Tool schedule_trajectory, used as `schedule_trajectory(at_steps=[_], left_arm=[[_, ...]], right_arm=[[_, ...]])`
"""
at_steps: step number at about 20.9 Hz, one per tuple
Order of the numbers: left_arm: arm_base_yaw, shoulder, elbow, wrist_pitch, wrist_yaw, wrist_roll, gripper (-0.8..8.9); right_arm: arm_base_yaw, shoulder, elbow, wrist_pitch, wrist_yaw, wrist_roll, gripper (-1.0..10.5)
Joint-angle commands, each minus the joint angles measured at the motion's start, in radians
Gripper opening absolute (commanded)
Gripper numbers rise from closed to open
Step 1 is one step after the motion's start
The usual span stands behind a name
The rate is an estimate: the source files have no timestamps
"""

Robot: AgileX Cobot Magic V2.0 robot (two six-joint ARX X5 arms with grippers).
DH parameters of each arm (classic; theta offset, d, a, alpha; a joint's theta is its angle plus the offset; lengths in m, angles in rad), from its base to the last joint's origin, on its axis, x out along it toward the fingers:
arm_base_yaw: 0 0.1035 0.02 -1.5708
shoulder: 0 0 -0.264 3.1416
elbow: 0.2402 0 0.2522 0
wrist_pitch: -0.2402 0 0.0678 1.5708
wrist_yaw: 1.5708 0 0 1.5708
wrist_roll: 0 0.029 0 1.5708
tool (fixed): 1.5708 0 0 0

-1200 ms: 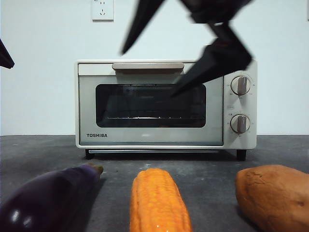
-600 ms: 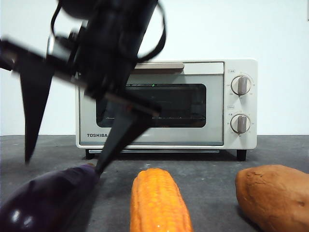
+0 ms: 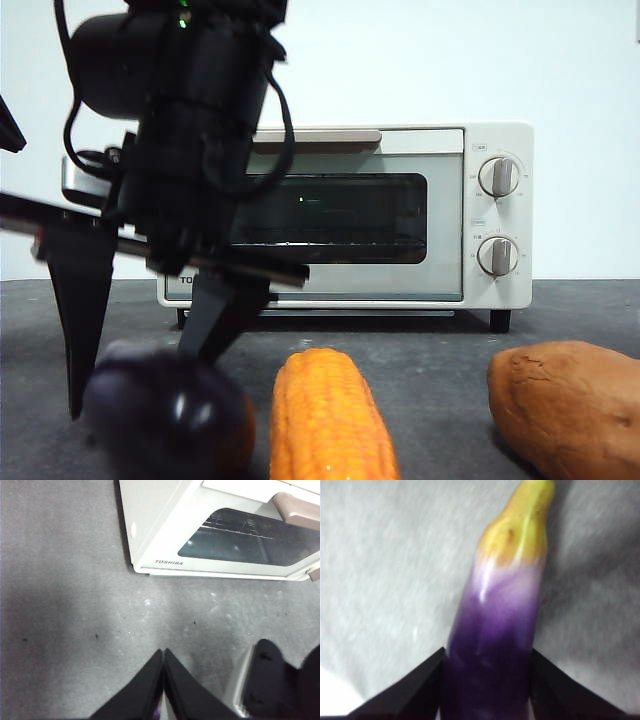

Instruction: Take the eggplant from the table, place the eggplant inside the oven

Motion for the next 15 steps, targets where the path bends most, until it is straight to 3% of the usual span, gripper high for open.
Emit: schedule_trajectory(at_steps=[1,4,7,11,15], left_arm=[[0.002,0.009,0.019,0.008,-0.007,0.027,0.06],[0.020,0.009,0.029,0.009,-0.010,0.033,0.06],[0.031,0.009,0.056,0.014,-0.010,0.032,0.06],[0.019,0.013,0.114,0.016,-0.009,0.028,0.06],[-0.031,0.022,0.167,0.042,-0.009,0.021,0.06]], right_arm=[[0.018,0.018,0.109,-0.098,0.003,-0.082,1.5],[0.025,0.004,0.214,-0.274,0.023,-0.192,1.5],[0.041,-0.047,0.272,-0.420,0.105,-0.303,1.5],[0.069,-0.163,0.275,-0.540,0.303,-0.376,1.5],[0.102,-0.315,0.273,-0.544,0.496,-0.452,1.5]])
